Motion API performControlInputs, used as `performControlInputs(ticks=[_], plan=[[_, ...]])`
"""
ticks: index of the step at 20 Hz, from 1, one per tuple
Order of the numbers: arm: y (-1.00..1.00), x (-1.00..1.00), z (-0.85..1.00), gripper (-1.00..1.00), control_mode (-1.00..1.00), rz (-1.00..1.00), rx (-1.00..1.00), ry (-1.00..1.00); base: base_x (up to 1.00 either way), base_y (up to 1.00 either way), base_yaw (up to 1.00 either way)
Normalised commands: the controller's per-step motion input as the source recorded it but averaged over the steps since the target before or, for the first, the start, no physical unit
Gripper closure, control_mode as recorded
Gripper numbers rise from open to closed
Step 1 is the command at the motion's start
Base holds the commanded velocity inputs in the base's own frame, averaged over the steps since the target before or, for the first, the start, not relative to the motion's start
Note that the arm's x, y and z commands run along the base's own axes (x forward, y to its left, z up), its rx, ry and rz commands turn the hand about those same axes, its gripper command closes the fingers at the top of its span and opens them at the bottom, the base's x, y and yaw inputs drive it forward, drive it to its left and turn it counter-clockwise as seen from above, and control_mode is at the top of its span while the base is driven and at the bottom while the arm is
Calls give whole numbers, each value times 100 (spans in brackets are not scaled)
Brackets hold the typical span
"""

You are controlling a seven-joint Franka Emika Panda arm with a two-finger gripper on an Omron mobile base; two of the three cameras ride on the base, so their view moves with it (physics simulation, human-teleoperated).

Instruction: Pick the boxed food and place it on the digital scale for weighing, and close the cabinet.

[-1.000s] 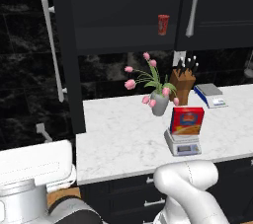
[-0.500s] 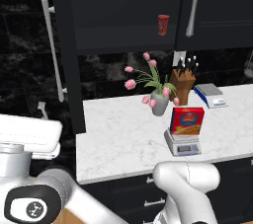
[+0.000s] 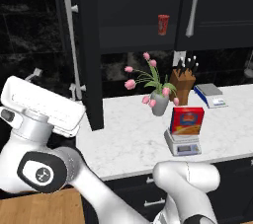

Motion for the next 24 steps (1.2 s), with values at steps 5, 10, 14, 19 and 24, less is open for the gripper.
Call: performControlInputs(ticks=[5, 10, 14, 19, 24], plan=[[-100, 54, 16, -100, -100, -12, 7, -5, 0, 0, 0], [-99, 100, 0, -100, -100, -11, 7, 3, 0, 0, 0], [-72, 100, 0, -100, -100, -12, 1, 17, 0, 0, 0], [-69, 100, 8, -100, -100, -10, 0, 34, 0, 0, 0], [-72, 98, 9, -100, -100, -9, 1, 36, 0, 0, 0]])
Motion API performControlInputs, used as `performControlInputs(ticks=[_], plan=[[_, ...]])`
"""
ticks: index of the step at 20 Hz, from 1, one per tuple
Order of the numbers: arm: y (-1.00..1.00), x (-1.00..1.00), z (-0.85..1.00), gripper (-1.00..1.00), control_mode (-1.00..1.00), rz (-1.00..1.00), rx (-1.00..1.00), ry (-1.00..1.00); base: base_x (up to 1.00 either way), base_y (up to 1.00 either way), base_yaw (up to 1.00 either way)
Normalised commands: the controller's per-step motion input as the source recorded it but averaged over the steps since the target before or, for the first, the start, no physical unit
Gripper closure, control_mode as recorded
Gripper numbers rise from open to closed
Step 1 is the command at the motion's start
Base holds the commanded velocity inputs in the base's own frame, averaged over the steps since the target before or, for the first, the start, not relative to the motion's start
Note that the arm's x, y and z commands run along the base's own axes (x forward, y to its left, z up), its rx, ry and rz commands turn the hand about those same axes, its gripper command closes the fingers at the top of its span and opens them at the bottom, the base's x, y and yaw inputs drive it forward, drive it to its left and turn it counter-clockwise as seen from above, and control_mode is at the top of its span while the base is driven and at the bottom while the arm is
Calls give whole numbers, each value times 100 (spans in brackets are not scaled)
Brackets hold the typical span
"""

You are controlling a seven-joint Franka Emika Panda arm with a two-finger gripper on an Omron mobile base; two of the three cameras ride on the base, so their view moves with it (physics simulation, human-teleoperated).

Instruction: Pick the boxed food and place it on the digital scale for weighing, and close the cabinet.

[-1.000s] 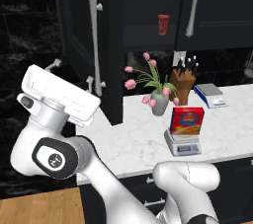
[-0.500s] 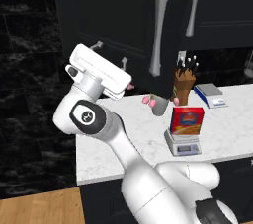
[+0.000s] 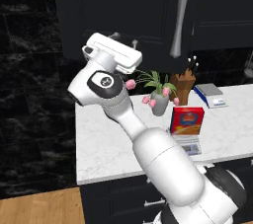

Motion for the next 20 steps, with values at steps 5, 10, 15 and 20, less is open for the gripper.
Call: performControlInputs(ticks=[5, 10, 15, 20], plan=[[-78, 95, 0, -100, -100, -8, 0, 25, 0, 0, 0], [-72, 77, 0, -100, -100, -9, 0, 23, 0, 0, 0], [-74, 74, 0, -100, -100, -7, 1, 24, 0, 0, 0], [-62, 64, -21, -100, -100, 0, 1, -1, 0, 0, 0]])
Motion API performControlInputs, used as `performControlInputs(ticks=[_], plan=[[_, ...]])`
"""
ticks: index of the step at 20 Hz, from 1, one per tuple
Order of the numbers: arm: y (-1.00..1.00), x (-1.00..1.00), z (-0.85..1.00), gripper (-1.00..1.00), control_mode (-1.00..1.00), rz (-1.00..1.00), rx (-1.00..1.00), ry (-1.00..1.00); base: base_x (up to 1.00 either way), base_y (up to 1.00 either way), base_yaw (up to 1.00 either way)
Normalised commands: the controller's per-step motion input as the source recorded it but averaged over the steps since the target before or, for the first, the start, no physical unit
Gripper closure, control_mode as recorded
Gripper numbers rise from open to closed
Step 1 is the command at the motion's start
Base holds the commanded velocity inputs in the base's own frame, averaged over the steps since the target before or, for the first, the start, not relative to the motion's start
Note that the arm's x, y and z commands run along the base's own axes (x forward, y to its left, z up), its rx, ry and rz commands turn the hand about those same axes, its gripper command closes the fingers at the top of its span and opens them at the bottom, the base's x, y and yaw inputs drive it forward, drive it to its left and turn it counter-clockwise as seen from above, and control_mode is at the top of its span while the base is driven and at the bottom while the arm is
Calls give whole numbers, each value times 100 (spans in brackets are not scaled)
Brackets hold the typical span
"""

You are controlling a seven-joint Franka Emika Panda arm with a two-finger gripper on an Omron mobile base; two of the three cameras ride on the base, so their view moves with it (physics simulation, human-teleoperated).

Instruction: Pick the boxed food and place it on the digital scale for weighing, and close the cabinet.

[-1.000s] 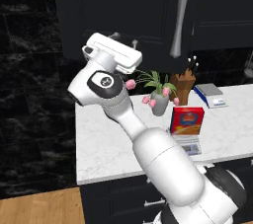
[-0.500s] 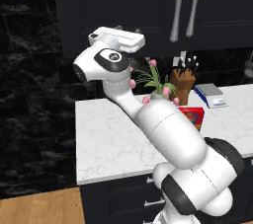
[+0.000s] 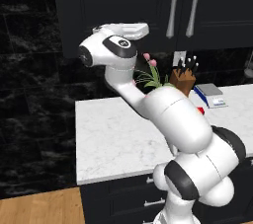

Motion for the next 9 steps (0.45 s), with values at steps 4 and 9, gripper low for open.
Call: performControlInputs(ticks=[4, 9], plan=[[-97, 22, -25, -100, -100, 5, 13, -22, 0, 0, 0], [-100, 68, -30, -100, -100, 6, 15, -6, 0, 0, 0]])
